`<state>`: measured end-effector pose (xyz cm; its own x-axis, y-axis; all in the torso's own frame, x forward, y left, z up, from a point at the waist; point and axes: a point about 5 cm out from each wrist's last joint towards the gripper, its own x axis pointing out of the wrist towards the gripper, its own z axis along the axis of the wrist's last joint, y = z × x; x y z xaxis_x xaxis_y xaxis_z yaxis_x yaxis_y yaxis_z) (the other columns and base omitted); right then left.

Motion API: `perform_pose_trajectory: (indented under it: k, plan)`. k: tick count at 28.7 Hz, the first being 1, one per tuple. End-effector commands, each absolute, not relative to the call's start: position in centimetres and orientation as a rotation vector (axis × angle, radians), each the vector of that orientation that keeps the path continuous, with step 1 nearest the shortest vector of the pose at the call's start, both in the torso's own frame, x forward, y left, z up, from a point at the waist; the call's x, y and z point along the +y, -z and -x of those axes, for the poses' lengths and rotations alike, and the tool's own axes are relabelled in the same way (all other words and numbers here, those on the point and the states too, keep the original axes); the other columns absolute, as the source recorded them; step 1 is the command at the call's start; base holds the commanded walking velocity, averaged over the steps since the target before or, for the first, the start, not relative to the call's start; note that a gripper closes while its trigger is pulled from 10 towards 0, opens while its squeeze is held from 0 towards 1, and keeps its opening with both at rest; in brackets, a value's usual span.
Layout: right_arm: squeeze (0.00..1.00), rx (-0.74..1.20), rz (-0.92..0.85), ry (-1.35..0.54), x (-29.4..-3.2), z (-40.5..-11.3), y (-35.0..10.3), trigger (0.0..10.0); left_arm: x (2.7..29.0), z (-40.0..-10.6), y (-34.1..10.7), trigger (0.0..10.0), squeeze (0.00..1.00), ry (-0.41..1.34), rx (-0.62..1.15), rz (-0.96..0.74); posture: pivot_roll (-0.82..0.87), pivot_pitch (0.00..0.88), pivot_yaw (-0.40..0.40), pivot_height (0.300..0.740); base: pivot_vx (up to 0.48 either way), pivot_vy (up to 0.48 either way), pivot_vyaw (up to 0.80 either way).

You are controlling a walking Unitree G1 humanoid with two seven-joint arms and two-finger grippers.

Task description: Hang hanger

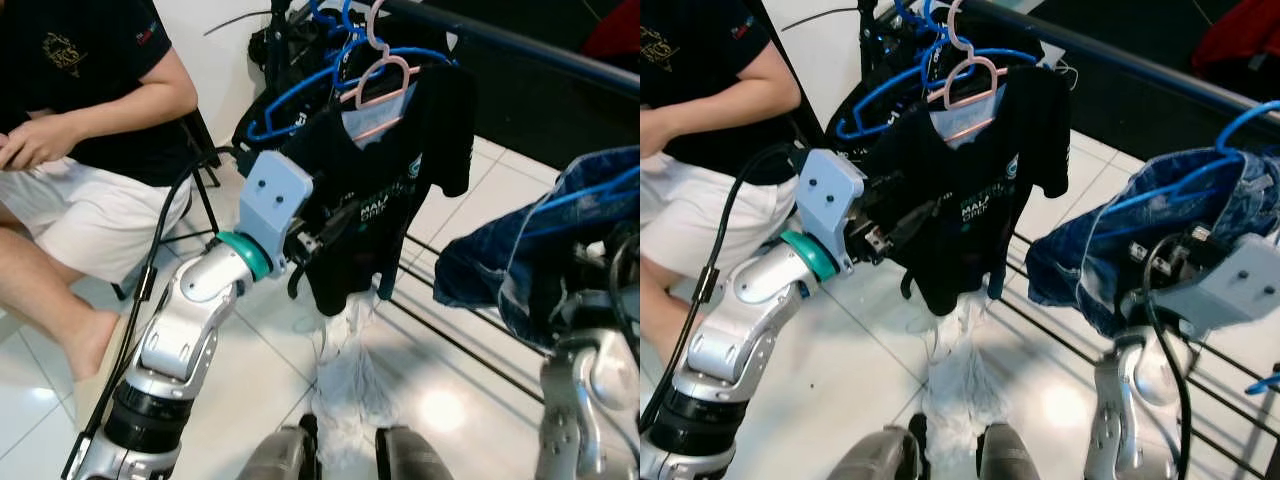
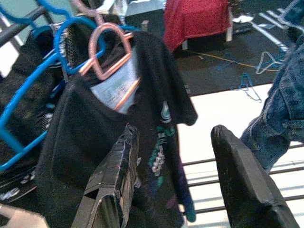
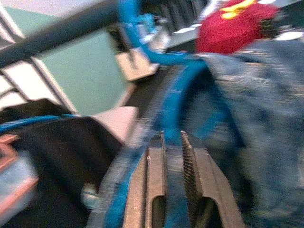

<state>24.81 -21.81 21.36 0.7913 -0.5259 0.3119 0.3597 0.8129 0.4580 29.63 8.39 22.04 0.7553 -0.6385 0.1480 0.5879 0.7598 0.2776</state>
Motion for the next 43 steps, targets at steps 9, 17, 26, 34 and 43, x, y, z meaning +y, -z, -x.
perform_pose_trajectory:
  k: [9, 17, 26, 34, 43]
  plan:
    - [1.00, -0.394, -0.446, 0.430, -20.6, -25.2, -20.9, 10.0, 8.9, -29.6, -21.4, 10.0, 0.00, 0.657, -0.228, -0.241, -0.09, 0.101, 0.164, 0.740, 0.000, 0.000, 0.00]
    - [0.00, -0.407, -0.460, 0.442, -21.1, -26.3, -21.3, 10.0, 8.7, -29.7, -21.5, 10.0, 0.00, 0.661, -0.235, -0.239, -0.08, 0.091, 0.156, 0.740, 0.000, 0.000, 0.00]
    - [0.00, -0.445, -0.480, 0.455, -22.8, -27.8, -22.4, 10.0, 8.8, -29.7, -21.5, 10.0, 0.00, 0.656, -0.235, -0.244, -0.08, 0.095, 0.162, 0.740, 0.000, 0.000, 0.00]
    - [0.00, -0.464, -0.414, 0.524, -24.3, -28.0, -22.9, 10.0, 8.8, -29.7, -21.5, 10.0, 0.00, 0.655, -0.236, -0.246, -0.07, 0.095, 0.165, 0.740, 0.000, 0.000, 0.00]
    - [0.00, -0.478, -0.306, 0.465, -23.3, -26.9, -22.8, 10.0, 9.0, -29.8, -21.5, 10.0, 0.00, 0.653, -0.235, -0.250, -0.07, 0.097, 0.166, 0.740, 0.000, 0.000, 0.00]
